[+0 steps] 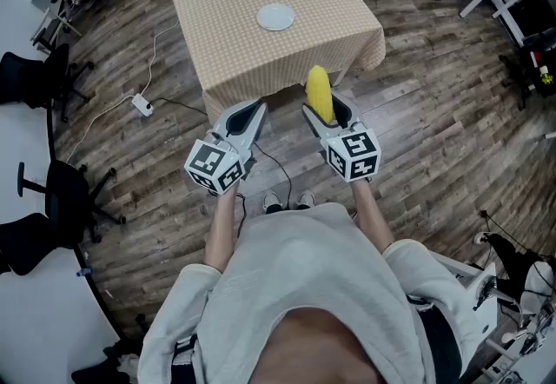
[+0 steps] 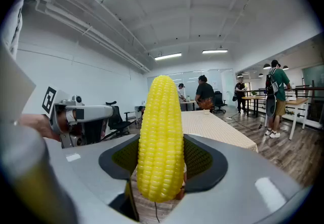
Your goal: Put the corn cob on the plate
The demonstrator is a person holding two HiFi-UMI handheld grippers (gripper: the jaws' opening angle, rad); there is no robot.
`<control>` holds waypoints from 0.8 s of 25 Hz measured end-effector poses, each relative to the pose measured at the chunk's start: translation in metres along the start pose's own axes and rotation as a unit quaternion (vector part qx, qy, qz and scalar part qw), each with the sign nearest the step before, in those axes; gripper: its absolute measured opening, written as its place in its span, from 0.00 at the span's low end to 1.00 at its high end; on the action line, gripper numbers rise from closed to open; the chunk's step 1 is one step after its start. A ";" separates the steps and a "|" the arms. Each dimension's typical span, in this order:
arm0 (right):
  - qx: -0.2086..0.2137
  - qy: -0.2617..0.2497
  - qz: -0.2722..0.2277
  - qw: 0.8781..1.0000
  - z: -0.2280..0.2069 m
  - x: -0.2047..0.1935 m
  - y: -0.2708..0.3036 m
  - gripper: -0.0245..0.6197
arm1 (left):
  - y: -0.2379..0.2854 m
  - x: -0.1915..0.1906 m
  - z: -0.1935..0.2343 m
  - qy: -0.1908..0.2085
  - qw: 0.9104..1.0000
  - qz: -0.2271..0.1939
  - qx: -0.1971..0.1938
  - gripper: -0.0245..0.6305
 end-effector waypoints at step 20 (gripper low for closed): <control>0.047 0.024 -0.026 0.998 -0.023 0.001 -0.038 0.43 | 0.008 0.007 -0.044 0.011 1.000 0.011 0.022 0.05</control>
Point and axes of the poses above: the fingertips, and each gripper's own axes: y forward along the fingers, z to its left, x out of its top, the point moved 10 cm from there along -y, backward along the fingers, and after that the axes turned 12 degrees about y, right-handed, at the moved point
